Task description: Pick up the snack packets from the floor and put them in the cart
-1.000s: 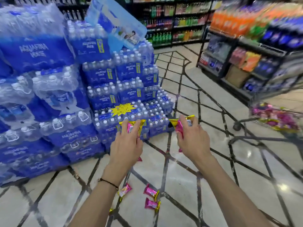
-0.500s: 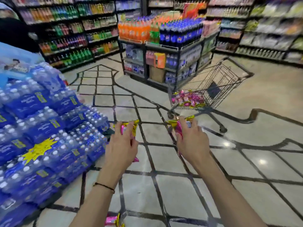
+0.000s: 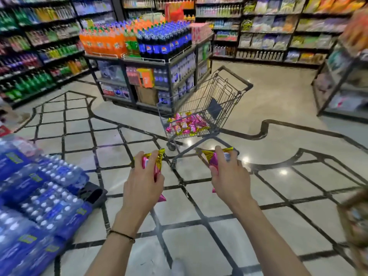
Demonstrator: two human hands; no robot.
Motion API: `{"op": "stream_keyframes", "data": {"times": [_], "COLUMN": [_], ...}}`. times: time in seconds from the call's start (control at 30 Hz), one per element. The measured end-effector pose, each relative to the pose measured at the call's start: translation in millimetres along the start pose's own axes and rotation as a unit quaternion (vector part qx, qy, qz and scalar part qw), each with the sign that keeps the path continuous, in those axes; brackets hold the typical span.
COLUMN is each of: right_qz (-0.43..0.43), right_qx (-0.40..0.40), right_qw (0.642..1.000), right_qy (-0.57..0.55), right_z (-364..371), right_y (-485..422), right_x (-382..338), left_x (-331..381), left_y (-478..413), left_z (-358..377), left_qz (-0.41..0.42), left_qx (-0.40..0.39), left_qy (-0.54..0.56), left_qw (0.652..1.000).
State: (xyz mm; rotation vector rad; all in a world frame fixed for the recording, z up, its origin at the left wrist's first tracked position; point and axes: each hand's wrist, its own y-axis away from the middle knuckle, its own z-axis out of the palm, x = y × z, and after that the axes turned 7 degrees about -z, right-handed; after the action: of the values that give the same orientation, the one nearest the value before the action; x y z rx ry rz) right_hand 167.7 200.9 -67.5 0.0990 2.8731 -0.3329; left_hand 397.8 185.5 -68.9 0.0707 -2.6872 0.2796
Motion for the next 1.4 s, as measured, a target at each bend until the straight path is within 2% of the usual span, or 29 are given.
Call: {"op": "stream_keyframes", "data": {"times": [0.33, 0.57, 0.77, 1.2, 1.4], "right_qz": [0.015, 0.025, 0.041, -0.025, -0.057], "right_qx": [-0.007, 0.005, -0.016, -0.056, -0.082], "right_qw": [1.000, 0.999, 0.999, 0.998, 0.994], "right_qy": [0.018, -0.030, -0.016, -0.025, -0.038], "right_z": [45, 69, 99, 156, 185], "right_y": [-153, -256, -345, -598, -692], "right_x": [15, 11, 35, 137, 148], "left_x": [17, 27, 49, 125, 138], "left_y": [-162, -276, -360, -573, -654], "left_z": [69, 99, 141, 252, 285], "left_qz": [0.020, 0.031, 0.033, 0.016, -0.011], "left_qx": [-0.033, -0.048, -0.072, -0.085, -0.097], "left_qy": [-0.010, -0.009, -0.026, -0.046, -0.059], "left_qw": [0.999, 0.998, 0.996, 0.995, 0.993]}}
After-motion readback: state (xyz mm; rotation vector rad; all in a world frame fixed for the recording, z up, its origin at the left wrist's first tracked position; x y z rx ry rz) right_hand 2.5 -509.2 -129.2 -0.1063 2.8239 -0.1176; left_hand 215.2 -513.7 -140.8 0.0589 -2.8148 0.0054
